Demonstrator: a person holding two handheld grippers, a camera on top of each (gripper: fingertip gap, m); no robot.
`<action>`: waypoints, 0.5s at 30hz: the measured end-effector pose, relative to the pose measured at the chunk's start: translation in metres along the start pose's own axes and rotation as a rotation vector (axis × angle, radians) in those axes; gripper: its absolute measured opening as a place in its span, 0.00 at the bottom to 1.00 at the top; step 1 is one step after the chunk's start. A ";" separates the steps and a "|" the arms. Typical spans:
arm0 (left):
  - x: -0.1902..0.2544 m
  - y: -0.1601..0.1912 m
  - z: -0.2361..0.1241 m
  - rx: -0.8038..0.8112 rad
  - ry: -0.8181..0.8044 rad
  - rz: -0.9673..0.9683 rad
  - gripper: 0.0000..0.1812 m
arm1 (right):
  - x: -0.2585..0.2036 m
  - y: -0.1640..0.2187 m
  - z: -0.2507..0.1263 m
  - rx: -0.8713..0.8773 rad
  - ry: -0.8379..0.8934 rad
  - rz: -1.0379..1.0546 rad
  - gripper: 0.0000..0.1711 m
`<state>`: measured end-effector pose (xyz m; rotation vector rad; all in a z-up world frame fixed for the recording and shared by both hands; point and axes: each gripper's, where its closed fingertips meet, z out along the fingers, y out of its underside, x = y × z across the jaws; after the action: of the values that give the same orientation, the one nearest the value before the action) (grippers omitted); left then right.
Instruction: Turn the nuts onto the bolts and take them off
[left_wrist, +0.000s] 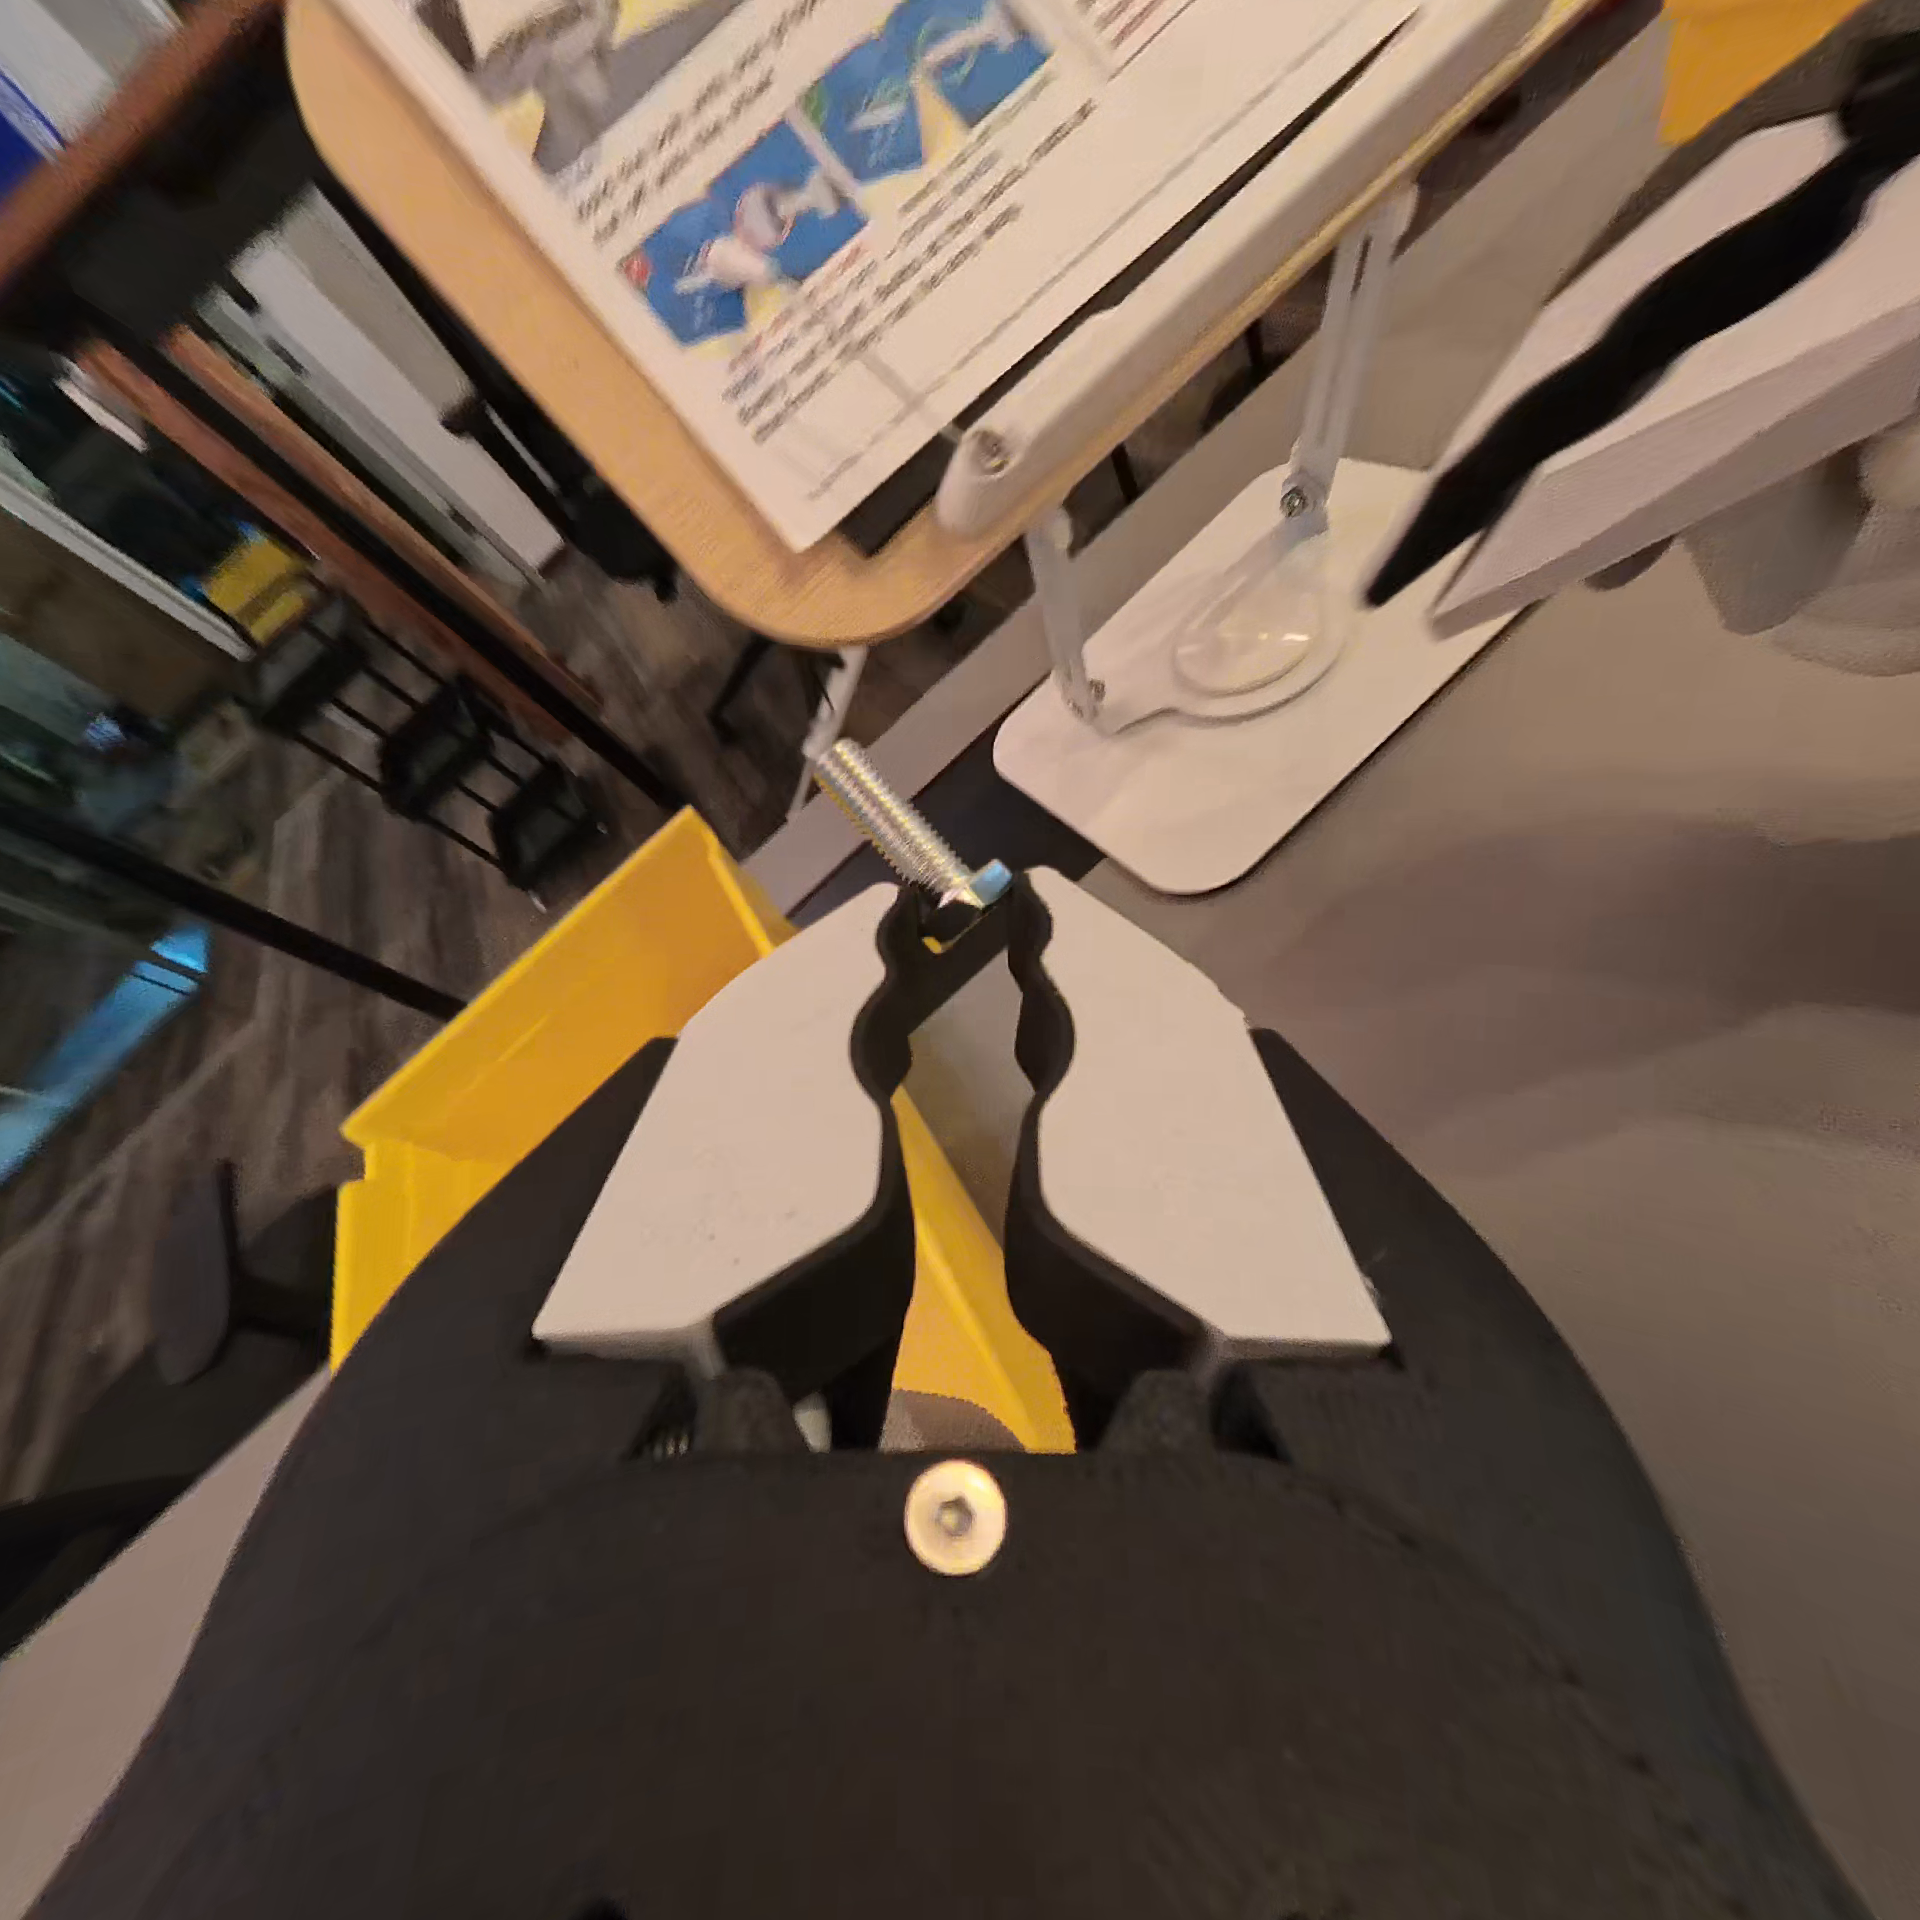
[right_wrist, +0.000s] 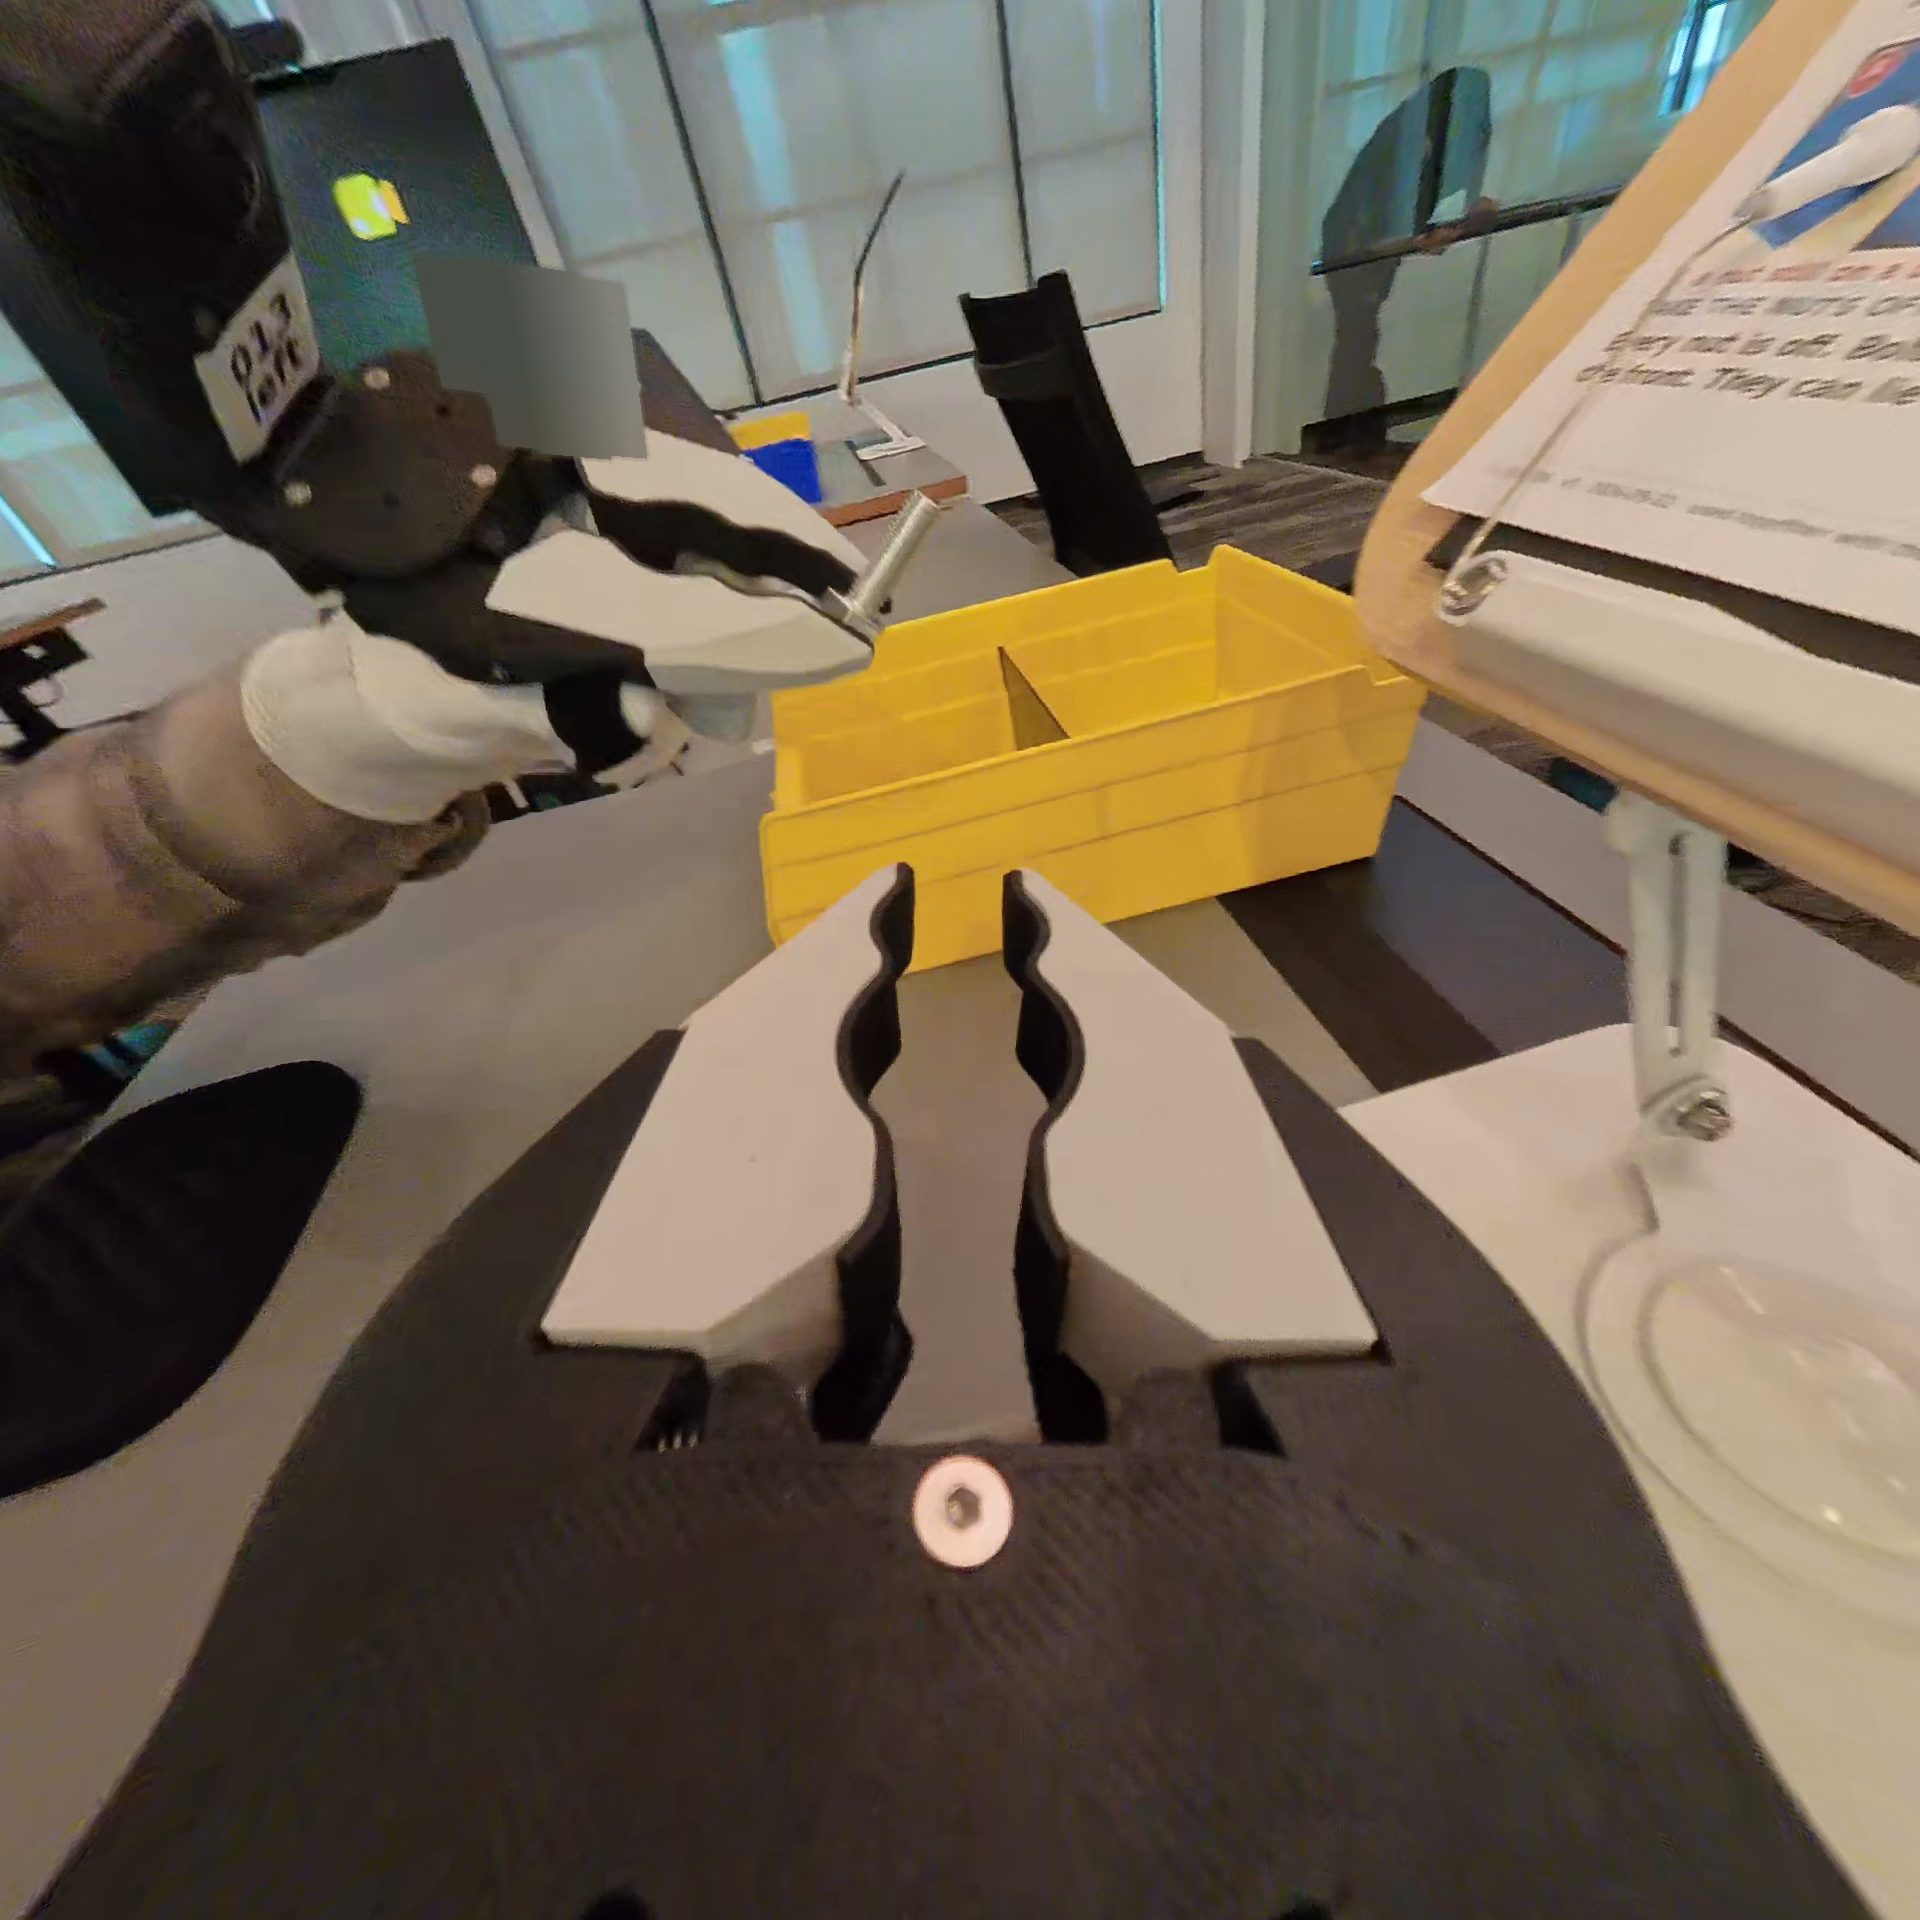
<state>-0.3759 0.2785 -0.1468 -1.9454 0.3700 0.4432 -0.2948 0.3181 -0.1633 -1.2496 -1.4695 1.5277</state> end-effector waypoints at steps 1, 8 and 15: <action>0.012 -0.002 -0.001 0.025 -0.014 0.038 0.09 | -0.005 0.000 0.003 0.003 -0.028 0.019 0.10; 0.062 -0.007 0.003 0.101 -0.185 0.319 0.09 | -0.027 0.000 0.021 0.042 -0.153 0.153 0.18; 0.081 -0.011 0.009 0.148 -0.220 0.346 0.09 | -0.033 0.001 0.026 0.053 -0.192 0.193 0.05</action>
<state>-0.3013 0.2867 -0.1791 -1.6714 0.5817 0.8227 -0.3086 0.2789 -0.1607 -1.2729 -1.4498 1.8471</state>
